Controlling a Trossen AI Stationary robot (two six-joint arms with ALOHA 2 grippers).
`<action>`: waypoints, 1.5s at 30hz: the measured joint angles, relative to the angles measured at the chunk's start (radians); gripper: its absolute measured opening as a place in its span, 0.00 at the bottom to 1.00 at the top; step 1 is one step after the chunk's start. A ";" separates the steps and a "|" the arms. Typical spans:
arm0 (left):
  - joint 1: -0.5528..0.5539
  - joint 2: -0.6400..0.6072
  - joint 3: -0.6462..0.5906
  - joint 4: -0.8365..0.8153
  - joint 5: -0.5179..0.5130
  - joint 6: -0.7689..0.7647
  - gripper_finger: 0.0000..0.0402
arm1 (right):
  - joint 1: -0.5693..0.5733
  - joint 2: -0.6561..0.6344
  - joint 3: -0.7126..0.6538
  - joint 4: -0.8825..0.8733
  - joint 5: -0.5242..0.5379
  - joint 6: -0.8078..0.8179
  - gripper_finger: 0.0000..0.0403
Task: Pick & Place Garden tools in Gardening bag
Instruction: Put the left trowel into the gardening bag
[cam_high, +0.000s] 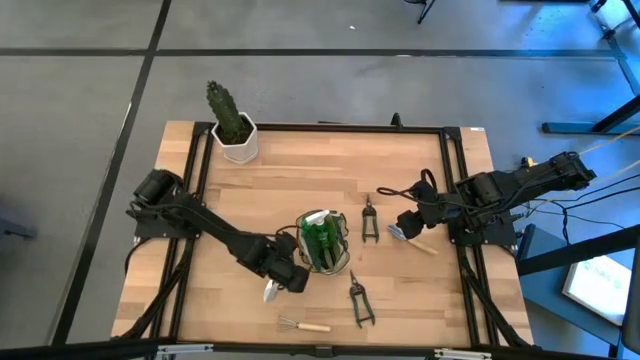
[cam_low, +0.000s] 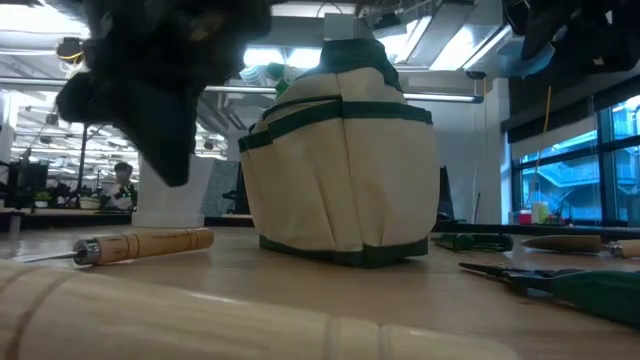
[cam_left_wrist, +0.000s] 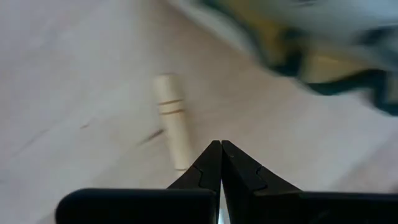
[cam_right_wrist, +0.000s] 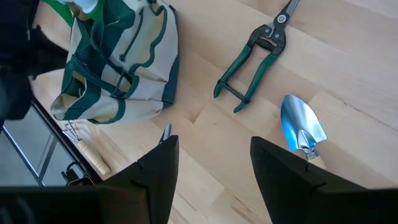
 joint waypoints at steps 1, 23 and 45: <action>0.001 0.002 0.009 0.002 0.009 0.011 0.02 | 0.000 0.000 0.000 0.000 0.000 0.000 0.50; 0.006 0.091 0.011 -0.036 0.091 -0.039 0.50 | 0.000 0.000 0.000 0.013 0.000 0.002 0.50; -0.001 0.137 0.011 -0.096 0.111 0.008 0.13 | 0.001 0.000 0.000 0.013 0.000 0.000 0.50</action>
